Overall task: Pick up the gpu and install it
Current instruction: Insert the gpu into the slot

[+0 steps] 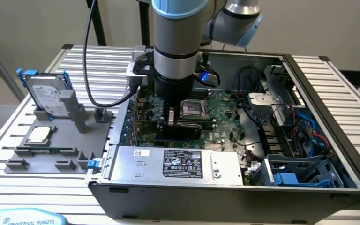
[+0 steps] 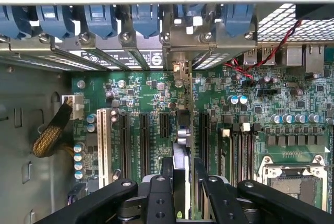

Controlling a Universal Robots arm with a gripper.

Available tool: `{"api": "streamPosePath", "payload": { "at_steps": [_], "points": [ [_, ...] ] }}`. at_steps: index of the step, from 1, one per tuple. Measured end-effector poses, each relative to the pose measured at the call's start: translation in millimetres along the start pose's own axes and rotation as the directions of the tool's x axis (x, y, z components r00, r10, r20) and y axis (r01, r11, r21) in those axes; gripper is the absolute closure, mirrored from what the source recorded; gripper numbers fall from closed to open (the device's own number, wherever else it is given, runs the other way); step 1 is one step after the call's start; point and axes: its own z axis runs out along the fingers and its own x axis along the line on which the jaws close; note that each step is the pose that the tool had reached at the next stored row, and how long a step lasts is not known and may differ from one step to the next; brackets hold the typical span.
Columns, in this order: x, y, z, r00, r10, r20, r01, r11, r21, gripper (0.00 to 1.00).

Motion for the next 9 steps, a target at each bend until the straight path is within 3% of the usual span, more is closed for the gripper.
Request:
{"api": "streamPosePath", "payload": {
  "at_steps": [9],
  "points": [
    [0.0,0.0,-0.1,1.0000,0.000,-0.0002,0.000,1.0000,0.0000,0.73]
  ]
}}
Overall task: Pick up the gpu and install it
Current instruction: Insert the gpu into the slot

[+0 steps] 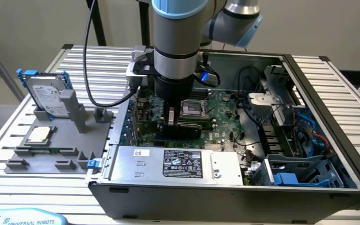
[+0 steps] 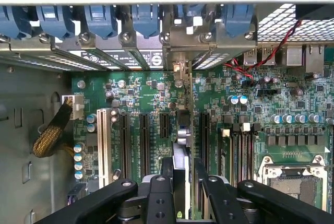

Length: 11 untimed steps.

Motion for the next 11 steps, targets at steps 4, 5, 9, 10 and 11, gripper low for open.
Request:
{"api": "streamPosePath", "payload": {
  "at_steps": [4,5,9,10,11],
  "points": [
    [-0.3,0.5,0.0,1.0000,0.000,0.0000,0.000,1.0000,0.0001,0.73],
    [-0.4,0.7,0.1,1.0000,0.000,0.0001,0.000,1.0000,0.0001,0.73],
    [-0.5,1.3,0.1,1.0000,0.000,0.0001,0.000,1.0000,0.0000,0.73],
    [-0.5,1.3,0.1,1.0000,0.000,0.0000,0.000,1.0000,0.0000,0.73],
    [-0.5,1.3,0.1,1.0000,0.000,0.0000,0.000,1.0000,0.0000,0.73]
  ]
}}
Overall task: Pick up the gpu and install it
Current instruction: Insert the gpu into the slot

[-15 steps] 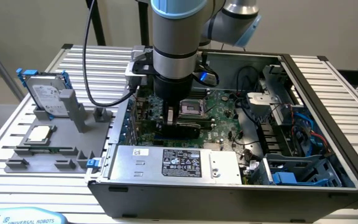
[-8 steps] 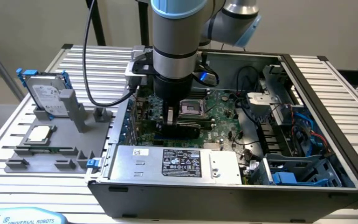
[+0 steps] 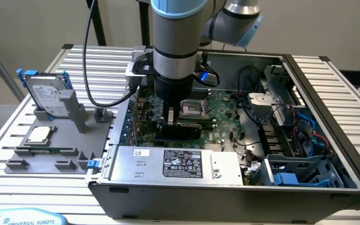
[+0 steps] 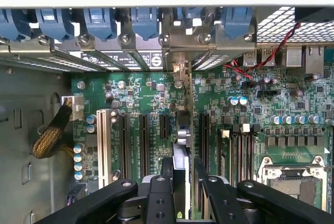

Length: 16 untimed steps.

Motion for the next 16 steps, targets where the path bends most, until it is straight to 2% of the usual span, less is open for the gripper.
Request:
{"api": "streamPosePath", "payload": {
  "at_steps": [16],
  "points": [
    [-0.1,0.0,3.8,1.0000,0.000,0.0012,0.000,1.0000,0.0004,0.72]
  ]
}}
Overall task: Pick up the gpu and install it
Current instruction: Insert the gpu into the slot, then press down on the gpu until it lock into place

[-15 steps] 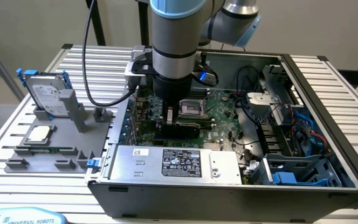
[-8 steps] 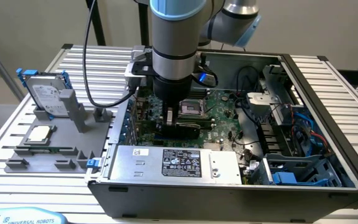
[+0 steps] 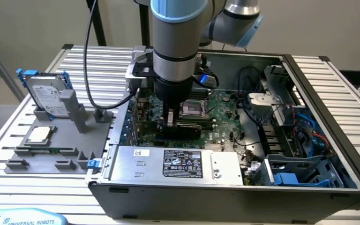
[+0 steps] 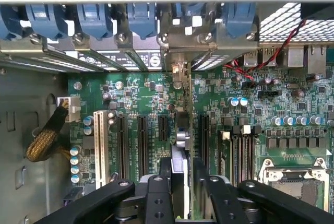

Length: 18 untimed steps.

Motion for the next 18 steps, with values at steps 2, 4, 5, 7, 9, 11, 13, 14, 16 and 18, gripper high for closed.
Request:
{"api": "streamPosePath", "payload": {
  "at_steps": [2,4,5,7,9,11,13,14,16,18],
  "points": [
    [0.1,0.0,-2.0,1.0000,0.000,-0.0011,0.000,1.0000,-0.0004,0.65],
    [0.0,0.0,-6.3,1.0000,0.000,-0.0010,0.000,1.0000,-0.0004,0.65],
    [-0.1,0.1,-9.4,1.0000,0.000,-0.0012,0.000,1.0000,-0.0005,0.65],
    [-0.3,0.3,-17.9,1.0000,0.000,-0.0012,0.000,1.0000,-0.0005,0.65],
    [-0.5,0.4,-26.9,1.0000,0.000,-0.0012,0.000,1.0000,-0.0005,0.65],
    [-0.7,0.6,-36.3,1.0000,0.000,-0.0012,0.000,1.0000,-0.0005,0.65],
    [-0.9,0.7,-44.1,1.0000,0.000,-0.0011,0.000,1.0000,-0.0005,0.65],
    [-0.9,0.8,-46.0,1.0000,0.000,-0.0012,0.000,1.0000,-0.0005,0.65],
    [-1.0,0.7,-46.4,1.0000,0.000,-0.0010,0.000,1.0000,-0.0004,0.65],
    [-1.0,0.8,-46.4,1.0000,0.000,-0.0010,0.000,1.0000,-0.0004,0.65]
  ]
}}
